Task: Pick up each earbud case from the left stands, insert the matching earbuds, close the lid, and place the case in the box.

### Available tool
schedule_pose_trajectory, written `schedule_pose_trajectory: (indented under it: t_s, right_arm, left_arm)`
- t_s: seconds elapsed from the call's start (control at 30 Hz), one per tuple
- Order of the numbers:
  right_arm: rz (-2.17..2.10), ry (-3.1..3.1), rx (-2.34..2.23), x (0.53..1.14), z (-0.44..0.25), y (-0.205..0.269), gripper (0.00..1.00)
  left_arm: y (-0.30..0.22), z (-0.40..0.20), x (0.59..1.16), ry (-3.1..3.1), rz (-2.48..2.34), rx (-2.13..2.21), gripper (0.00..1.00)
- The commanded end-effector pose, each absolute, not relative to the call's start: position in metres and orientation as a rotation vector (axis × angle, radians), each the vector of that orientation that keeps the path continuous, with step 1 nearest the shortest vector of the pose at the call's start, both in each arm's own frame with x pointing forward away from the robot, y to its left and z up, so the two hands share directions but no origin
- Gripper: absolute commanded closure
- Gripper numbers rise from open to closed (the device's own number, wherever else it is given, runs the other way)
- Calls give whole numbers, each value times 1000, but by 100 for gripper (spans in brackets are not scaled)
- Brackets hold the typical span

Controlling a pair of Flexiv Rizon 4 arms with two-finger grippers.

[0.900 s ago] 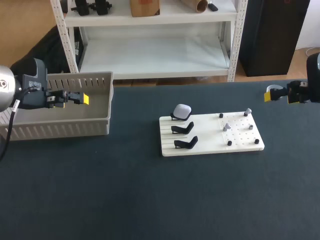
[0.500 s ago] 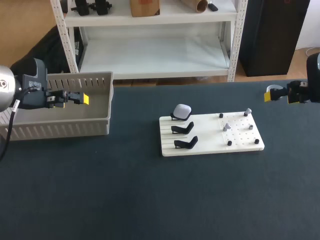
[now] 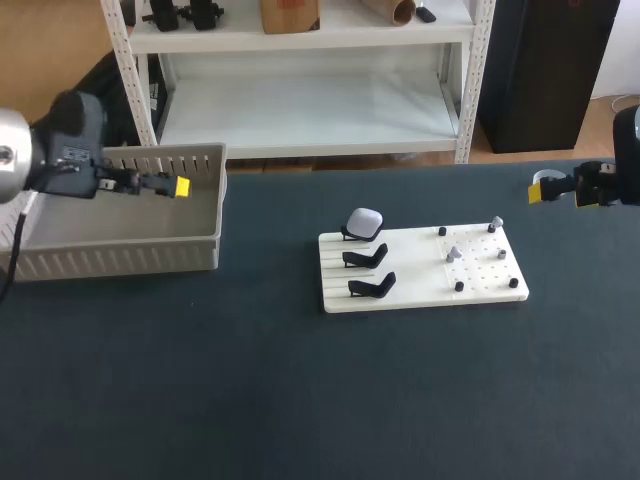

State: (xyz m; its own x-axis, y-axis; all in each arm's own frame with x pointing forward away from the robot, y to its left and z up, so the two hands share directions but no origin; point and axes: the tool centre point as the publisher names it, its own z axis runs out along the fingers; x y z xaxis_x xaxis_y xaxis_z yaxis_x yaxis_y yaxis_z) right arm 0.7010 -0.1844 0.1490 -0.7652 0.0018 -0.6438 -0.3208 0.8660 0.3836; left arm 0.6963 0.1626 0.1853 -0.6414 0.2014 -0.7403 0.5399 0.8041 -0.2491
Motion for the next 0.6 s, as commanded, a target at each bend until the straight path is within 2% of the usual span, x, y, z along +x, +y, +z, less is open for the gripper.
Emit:
schedule_pose_trajectory:
  t_s: [0.03,0.43,0.6]
  right_arm:
    - [637,2372,-231,701,149,-185,0]
    - [637,2372,-231,701,149,-185,0]
    - [637,2372,-231,701,149,-185,0]
  left_arm:
    - [175,183,688,1551,-934,1370,0]
    - [175,183,688,1551,-934,1370,0]
    - [127,175,708,1618,-882,1424,0]
